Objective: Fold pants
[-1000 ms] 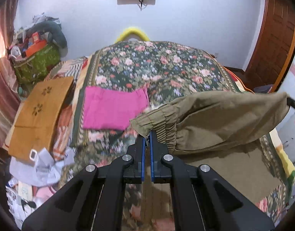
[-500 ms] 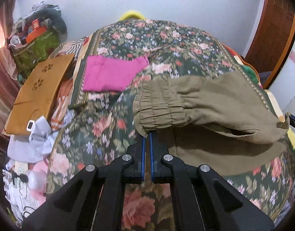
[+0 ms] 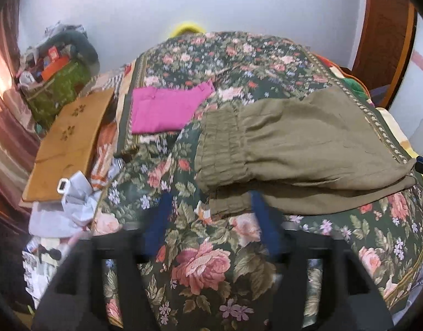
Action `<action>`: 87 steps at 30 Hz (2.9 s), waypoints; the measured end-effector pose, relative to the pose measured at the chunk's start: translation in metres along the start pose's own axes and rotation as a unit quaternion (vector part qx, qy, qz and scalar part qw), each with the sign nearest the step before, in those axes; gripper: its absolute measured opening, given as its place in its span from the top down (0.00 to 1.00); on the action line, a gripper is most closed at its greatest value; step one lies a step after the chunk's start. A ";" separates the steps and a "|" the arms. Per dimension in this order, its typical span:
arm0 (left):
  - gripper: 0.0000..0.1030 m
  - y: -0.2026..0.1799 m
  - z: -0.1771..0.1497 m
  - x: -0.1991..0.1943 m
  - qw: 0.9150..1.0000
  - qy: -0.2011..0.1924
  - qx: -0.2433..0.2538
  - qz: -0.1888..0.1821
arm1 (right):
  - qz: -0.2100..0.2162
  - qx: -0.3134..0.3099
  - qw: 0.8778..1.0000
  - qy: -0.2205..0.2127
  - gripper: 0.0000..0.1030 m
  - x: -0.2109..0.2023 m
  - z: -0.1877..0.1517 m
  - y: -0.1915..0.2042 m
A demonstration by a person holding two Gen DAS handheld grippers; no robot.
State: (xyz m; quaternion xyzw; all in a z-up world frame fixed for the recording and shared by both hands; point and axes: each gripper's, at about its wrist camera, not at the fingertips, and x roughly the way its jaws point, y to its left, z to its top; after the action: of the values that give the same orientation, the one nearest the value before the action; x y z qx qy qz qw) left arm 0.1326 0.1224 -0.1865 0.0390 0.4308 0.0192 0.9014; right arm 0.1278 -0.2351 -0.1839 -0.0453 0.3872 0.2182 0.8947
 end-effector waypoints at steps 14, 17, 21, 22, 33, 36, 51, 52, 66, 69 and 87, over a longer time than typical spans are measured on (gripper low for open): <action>0.03 -0.074 0.007 0.019 0.986 0.004 0.165 0.030 | 0.045 -0.060 0.997 -0.029 0.20 0.004 0.030 0.054; 0.03 -0.087 0.009 0.028 0.982 0.007 0.187 0.025 | 0.066 -0.082 0.994 -0.010 0.20 0.021 0.030 0.071; 0.03 -0.101 0.018 0.035 0.979 0.010 0.205 0.000 | 0.096 -0.103 0.990 0.012 0.20 0.042 0.032 0.089; 0.03 -0.102 0.019 0.036 0.978 0.014 0.206 -0.007 | 0.105 -0.107 0.989 0.018 0.21 0.046 0.032 0.093; 0.40 -0.108 0.039 0.034 0.979 0.034 0.186 -0.081 | 0.117 -0.141 0.982 0.036 0.90 0.072 0.042 0.113; 0.66 -0.112 0.032 0.039 0.978 0.041 0.193 -0.071 | 0.105 -0.159 0.982 0.016 0.92 0.065 0.043 0.116; 0.81 -0.111 0.005 0.025 0.982 0.038 0.166 -0.077 | 0.095 -0.158 0.982 0.031 0.86 0.054 0.022 0.118; 0.79 -0.109 0.004 0.023 0.983 0.038 0.160 -0.080 | 0.096 -0.155 0.983 0.031 0.81 0.051 0.021 0.117; 0.29 -0.027 0.020 -0.008 0.995 0.022 0.007 -0.096 | 0.136 -0.047 0.990 -0.009 0.54 0.027 0.042 0.106; 0.28 -0.009 0.029 0.005 0.995 0.033 -0.024 -0.089 | 0.123 -0.024 0.992 0.003 0.49 0.039 0.048 0.103; 0.29 0.000 -0.005 0.070 0.990 0.067 -0.083 -0.093 | 0.108 0.057 0.989 0.081 0.43 0.067 0.017 0.051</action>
State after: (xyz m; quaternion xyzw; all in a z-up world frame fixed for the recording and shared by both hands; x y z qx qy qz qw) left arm 0.1725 0.1274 -0.2443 -0.0776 0.4893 -0.0266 0.8682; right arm 0.1580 -0.1607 -0.2158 0.0301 0.4729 0.2866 0.8326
